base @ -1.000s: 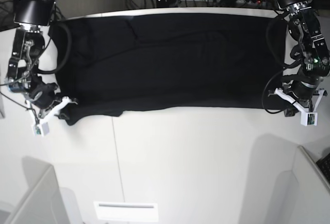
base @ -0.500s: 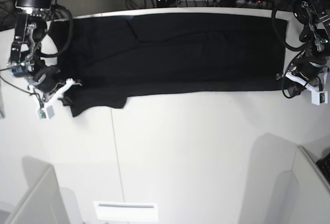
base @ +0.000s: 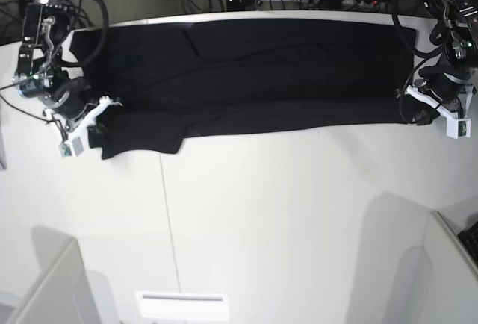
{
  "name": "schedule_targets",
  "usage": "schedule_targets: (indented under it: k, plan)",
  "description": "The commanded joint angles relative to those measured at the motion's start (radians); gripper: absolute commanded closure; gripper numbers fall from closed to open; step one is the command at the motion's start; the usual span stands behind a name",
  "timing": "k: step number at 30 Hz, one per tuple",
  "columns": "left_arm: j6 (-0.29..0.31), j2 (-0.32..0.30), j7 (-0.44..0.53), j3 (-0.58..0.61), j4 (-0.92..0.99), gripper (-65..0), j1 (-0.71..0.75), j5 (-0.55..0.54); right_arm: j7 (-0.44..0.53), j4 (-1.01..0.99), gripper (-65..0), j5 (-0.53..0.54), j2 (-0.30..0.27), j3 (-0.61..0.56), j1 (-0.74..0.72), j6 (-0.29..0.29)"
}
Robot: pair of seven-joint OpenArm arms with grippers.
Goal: Fold the T-shirt properly
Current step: 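Lay the hem down along the collar edge and open both grippers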
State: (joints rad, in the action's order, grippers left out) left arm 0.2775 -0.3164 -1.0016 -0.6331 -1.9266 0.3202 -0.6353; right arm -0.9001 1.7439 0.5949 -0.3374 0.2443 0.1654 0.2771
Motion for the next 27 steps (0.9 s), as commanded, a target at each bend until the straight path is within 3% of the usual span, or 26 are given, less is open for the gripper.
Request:
schedule_targets:
  k: [1,4,9,19,22,27]
  plan:
    - [0.001,-0.014,0.019,-0.006,-0.017,0.0,0.007,-0.004,-0.003,0.035,0.0,0.004,-0.015,0.034,-0.003,0.001]
    - [0.001,-0.014,0.020,-0.006,-0.017,0.0,0.032,-0.004,-0.058,0.100,0.0,0.004,0.025,0.114,0.020,0.003]
    - [0.001,-0.016,0.022,-0.006,-0.017,0.0,0.043,-0.002,-0.155,0.146,0.0,0.004,0.031,0.149,0.026,0.004]
    - [0.001,-0.016,0.022,-0.021,-0.018,0.0,0.043,-0.002,-0.166,0.199,0.0,0.004,0.034,0.151,0.112,0.004]
    - [0.001,-0.016,0.022,-0.060,-0.018,0.0,0.043,-0.002,-0.166,0.232,0.0,0.004,0.073,0.152,0.142,0.004]
    - [0.001,-0.016,0.019,-0.066,-0.018,0.0,0.063,-0.002,-0.166,0.241,0.0,0.004,0.079,0.151,0.171,0.004]
